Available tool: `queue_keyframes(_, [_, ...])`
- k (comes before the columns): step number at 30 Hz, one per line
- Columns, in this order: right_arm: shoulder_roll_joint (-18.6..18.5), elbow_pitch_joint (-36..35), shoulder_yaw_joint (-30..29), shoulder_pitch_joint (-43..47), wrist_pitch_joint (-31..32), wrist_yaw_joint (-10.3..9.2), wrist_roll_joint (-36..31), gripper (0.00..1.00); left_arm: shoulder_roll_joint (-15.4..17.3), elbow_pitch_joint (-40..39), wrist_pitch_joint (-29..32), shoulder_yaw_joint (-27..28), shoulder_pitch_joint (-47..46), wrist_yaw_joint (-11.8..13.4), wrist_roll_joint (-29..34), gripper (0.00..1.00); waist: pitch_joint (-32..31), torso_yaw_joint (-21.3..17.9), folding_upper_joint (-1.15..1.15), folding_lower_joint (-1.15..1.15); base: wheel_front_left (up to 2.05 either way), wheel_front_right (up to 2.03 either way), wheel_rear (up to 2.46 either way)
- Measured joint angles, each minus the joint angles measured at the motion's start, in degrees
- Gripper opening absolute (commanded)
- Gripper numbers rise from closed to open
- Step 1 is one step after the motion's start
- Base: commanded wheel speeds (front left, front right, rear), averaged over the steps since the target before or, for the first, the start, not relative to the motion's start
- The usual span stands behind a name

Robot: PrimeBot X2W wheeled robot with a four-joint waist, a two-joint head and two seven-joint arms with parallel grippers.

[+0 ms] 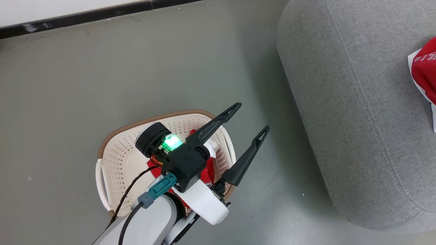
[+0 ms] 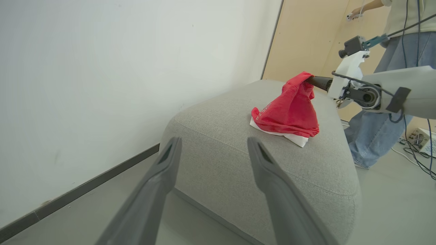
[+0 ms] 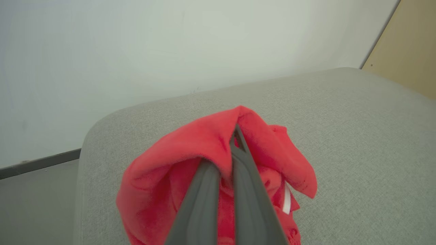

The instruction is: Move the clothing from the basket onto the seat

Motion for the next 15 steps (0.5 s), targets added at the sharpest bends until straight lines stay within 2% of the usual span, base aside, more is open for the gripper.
queue_keyframes(1, [0.33,0.3,0.18,0.0,0.0,0.0,-0.01,0.0,0.01,0.01,-0.01,0.04,-0.01,0.0,0.0,1.0,0.07,-0.02,0.0,0.0,0.0,0.0,0.0])
queue_keyframes(2, [0.64,0.63,0.27,0.02,0.0,0.0,-0.07,0.18,0.03,0.02,-0.01,0.08,-0.01,0.0,0.0,1.0,0.13,-0.05,0.0,0.0,0.0,0.0,0.0])
queue_keyframes(3, [0.89,0.98,0.33,0.03,0.0,0.0,-0.14,0.31,0.05,0.04,-0.02,0.11,-0.01,0.0,0.0,1.0,0.16,-0.08,0.0,0.0,0.0,0.0,0.0])
queue_keyframes(4, [1.14,1.32,0.33,0.05,0.0,0.0,-0.35,0.39,0.07,0.07,-0.02,0.13,-0.01,0.0,0.0,1.0,0.17,-0.1,0.0,0.0,0.0,0.0,0.0])
queue_keyframes(5, [1.42,1.63,0.41,0.07,0.0,0.0,-0.51,0.39,0.07,0.09,-0.03,0.13,-0.01,0.0,0.0,1.0,0.16,-0.12,0.0,0.0,0.0,0.0,0.0])
queue_keyframes(6, [1.67,1.96,0.59,0.07,0.0,0.0,-0.52,0.48,0.07,0.1,-0.04,0.14,-0.01,0.0,0.0,1.0,0.15,-0.13,0.0,0.0,0.0,0.0,0.0])
queue_keyframes(9, [2.18,3.14,0.92,0.11,-0.01,0.0,-0.78,0.88,0.07,0.21,-0.34,0.29,-0.01,0.0,0.0,1.0,0.07,-0.18,0.0,0.0,0.0,0.0,0.0])
queue_keyframes(10, [2.19,3.45,0.9,0.13,-0.01,0.0,-0.77,0.97,0.07,0.26,-0.52,0.31,-0.02,0.0,0.0,1.0,0.04,-0.2,0.0,0.0,0.0,0.0,0.0])
queue_keyframes(11, [2.16,3.76,0.87,0.16,-0.01,0.0,-0.77,1.0,0.05,0.32,-0.54,0.33,-0.02,0.0,-0.01,1.0,0.0,-0.23,0.0,0.0,0.0,0.0,0.0])
queue_keyframes(15, [2.42,4.89,0.9,1.08,-0.01,0.0,-0.78,1.0,-0.01,0.7,-0.8,0.46,-0.02,0.0,-0.04,1.0,-0.18,-0.4,0.0,0.0,0.0,0.0,0.0])
